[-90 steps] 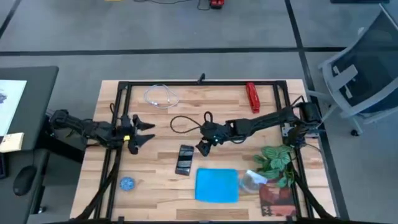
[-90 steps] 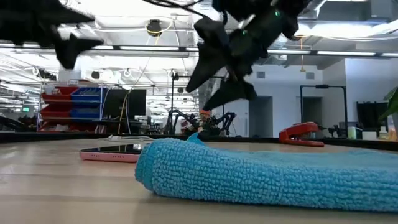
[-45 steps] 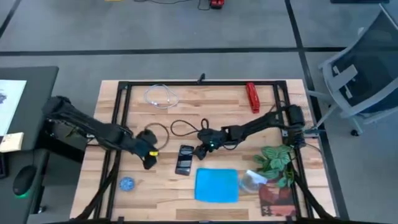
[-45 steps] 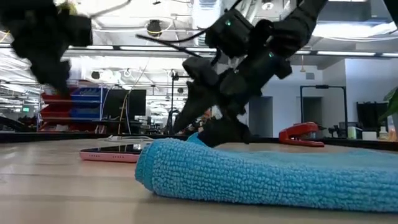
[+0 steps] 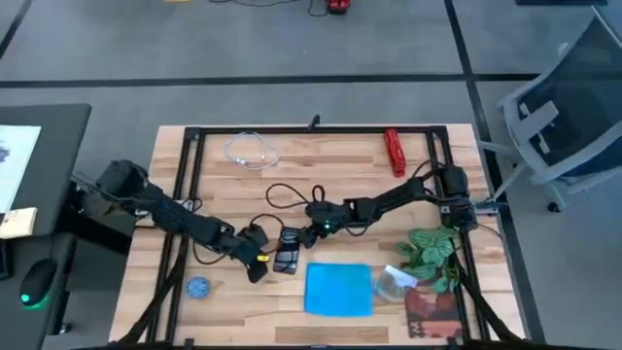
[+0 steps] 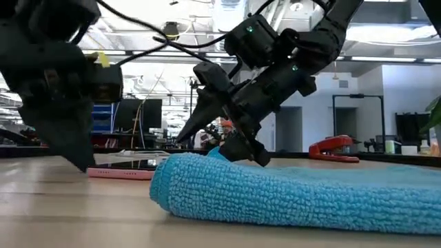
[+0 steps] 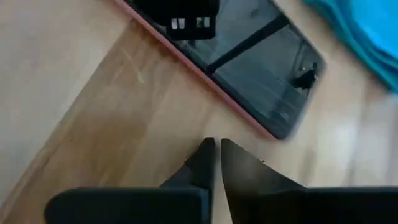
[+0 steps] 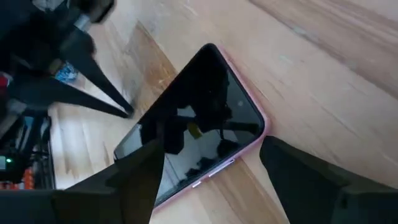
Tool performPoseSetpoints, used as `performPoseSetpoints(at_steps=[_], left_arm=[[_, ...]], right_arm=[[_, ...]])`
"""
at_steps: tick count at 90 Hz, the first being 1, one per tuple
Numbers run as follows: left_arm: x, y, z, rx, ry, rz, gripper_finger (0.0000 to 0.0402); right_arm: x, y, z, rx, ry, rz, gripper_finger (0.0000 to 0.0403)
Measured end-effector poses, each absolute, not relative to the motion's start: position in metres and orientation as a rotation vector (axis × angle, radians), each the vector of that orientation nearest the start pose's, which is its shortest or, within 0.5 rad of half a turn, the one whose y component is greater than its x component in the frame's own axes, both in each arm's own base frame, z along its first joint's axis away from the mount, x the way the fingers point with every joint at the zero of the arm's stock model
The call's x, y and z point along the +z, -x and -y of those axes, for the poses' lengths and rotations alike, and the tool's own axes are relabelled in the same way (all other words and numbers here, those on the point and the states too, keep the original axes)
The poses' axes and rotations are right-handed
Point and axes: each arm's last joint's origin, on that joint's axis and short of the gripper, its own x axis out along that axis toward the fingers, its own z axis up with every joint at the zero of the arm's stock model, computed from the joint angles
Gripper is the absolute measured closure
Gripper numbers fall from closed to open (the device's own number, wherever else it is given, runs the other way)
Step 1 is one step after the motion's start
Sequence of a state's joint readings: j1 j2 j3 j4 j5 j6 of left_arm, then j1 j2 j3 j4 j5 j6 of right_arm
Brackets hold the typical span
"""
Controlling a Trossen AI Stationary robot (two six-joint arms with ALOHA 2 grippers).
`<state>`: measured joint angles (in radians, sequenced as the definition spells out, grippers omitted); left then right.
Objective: Apply microfiber cloth
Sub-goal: Spray the front of the cellphone with the spray cleaning bottle
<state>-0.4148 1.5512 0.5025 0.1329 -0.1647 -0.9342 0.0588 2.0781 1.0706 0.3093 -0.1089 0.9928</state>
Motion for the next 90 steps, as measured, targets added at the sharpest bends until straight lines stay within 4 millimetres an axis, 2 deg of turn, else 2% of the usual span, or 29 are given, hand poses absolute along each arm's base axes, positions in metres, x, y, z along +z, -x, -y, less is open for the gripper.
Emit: performPoseSetpoints(at_steps=[13,26,41,67,90], left_arm=[[0.097,-0.243,0.090,0.176,0.617,-0.853,0.0401],[0.095,-0.252,0.081,0.161,0.619,-0.803,0.0401],[0.097,-0.256,0.072,0.183,0.623,-0.770,0.0401],[0.097,-0.257,0.069,0.239,0.604,-0.727,0.0401],[0.098,-0.259,0.065,0.261,0.580,-0.701,0.0401]], right_arm=[[0.099,-0.405,-0.029,-0.173,-0.963,-0.696,0.0138],[0.100,-0.405,-0.030,-0.154,-0.961,-0.694,0.0138],[0.101,-0.405,-0.028,-0.152,-0.959,-0.704,0.0138],[0.112,-0.398,-0.022,-0.160,-0.987,-0.768,0.0138],[0.097,-0.407,-0.030,-0.126,-1.001,-0.701,0.0142]])
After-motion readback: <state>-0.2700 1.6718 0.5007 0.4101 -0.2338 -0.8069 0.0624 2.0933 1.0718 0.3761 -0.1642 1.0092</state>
